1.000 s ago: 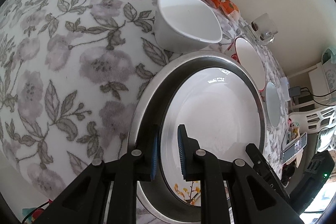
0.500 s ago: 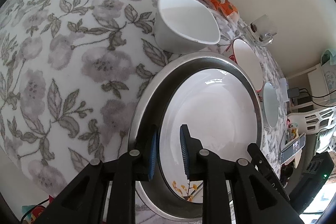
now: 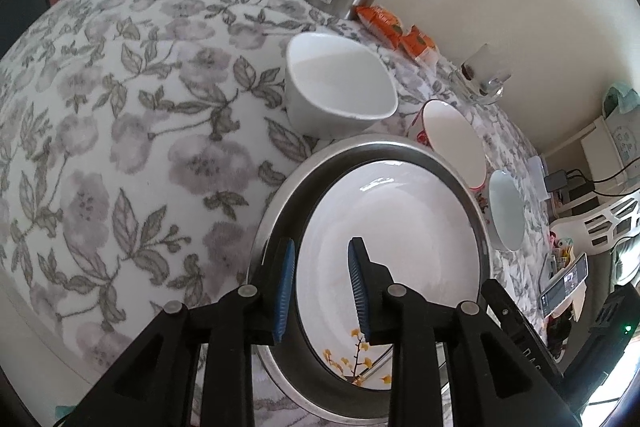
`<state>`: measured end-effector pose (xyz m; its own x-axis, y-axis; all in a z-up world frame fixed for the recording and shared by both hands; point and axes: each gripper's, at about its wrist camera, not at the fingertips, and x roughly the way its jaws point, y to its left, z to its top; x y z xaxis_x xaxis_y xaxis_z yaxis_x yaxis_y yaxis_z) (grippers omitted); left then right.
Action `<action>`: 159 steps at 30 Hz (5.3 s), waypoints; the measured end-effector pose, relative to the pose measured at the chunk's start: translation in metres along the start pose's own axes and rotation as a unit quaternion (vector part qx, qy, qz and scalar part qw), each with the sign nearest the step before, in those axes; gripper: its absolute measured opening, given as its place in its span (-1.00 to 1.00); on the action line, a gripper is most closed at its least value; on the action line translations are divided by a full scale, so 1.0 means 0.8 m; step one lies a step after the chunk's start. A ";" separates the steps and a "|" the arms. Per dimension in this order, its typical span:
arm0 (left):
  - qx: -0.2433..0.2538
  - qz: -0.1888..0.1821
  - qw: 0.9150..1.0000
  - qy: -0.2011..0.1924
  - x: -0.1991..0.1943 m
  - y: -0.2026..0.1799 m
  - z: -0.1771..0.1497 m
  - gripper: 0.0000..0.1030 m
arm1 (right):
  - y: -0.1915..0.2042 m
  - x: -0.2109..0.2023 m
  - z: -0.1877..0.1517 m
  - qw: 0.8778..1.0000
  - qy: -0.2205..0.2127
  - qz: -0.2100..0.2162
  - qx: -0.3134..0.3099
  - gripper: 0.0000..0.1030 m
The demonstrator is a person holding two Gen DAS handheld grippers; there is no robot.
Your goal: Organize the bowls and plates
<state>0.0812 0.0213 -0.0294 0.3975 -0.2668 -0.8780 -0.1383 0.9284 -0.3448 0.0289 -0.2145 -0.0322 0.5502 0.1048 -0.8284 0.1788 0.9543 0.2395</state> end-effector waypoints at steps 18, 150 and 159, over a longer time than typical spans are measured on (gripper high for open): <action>0.025 0.073 0.996 -0.039 -0.011 -0.007 0.000 0.18 | 0.011 -0.017 0.001 0.998 -0.034 -0.048 -0.027 0.13; -0.027 0.090 0.994 -0.058 -0.008 0.036 0.019 0.58 | 0.019 -0.025 -0.002 0.998 -0.047 -0.022 -0.039 0.32; -0.013 0.110 0.990 -0.084 -0.013 0.030 0.021 0.81 | 0.012 -0.019 0.002 0.998 -0.048 -0.024 -0.031 0.67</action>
<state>0.0891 0.0511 -0.0228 0.4995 -0.0105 -0.8663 -0.2614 0.9515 -0.1623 0.0230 -0.2075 -0.0165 0.6179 0.0335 -0.7856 0.1574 0.9736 0.1654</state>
